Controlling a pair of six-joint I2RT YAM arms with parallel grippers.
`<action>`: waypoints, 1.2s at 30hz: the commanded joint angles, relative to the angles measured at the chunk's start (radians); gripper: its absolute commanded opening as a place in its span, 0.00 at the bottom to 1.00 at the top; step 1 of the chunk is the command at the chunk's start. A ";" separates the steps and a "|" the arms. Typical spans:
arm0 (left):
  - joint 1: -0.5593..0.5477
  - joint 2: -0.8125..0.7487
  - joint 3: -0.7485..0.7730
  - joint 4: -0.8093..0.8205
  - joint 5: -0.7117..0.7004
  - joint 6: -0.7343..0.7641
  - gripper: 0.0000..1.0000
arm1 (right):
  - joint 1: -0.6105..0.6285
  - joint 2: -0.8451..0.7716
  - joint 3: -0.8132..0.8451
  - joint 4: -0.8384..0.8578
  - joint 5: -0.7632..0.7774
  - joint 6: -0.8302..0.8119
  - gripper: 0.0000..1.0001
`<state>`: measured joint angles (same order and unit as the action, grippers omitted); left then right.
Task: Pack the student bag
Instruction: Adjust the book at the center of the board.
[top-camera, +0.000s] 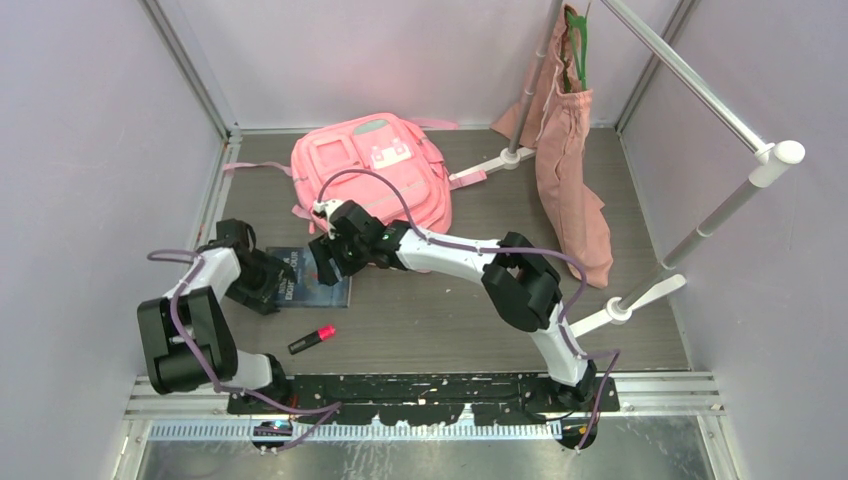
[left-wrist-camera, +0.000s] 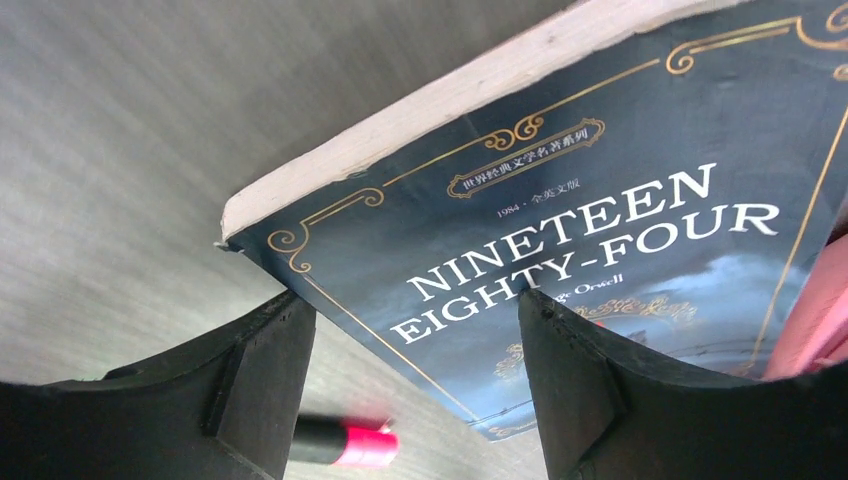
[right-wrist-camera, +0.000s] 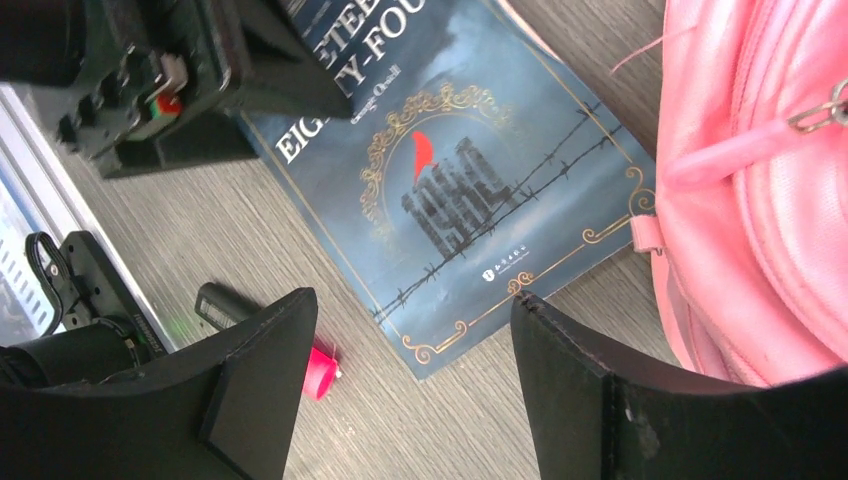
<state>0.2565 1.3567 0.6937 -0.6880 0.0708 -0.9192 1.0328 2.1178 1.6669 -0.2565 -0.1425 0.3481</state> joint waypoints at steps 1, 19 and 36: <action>0.006 0.110 0.070 0.147 -0.079 0.044 0.74 | 0.002 0.004 0.103 -0.026 0.031 -0.041 0.77; 0.024 -0.052 0.116 -0.012 -0.042 0.065 0.75 | -0.025 0.296 0.508 -0.256 0.248 -0.121 0.88; 0.024 0.004 0.123 -0.012 -0.024 0.068 0.76 | 0.007 0.211 0.241 -0.141 0.157 0.013 0.91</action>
<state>0.2718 1.3464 0.7986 -0.7124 0.0273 -0.8562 1.0248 2.3852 1.9900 -0.3744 0.0654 0.3111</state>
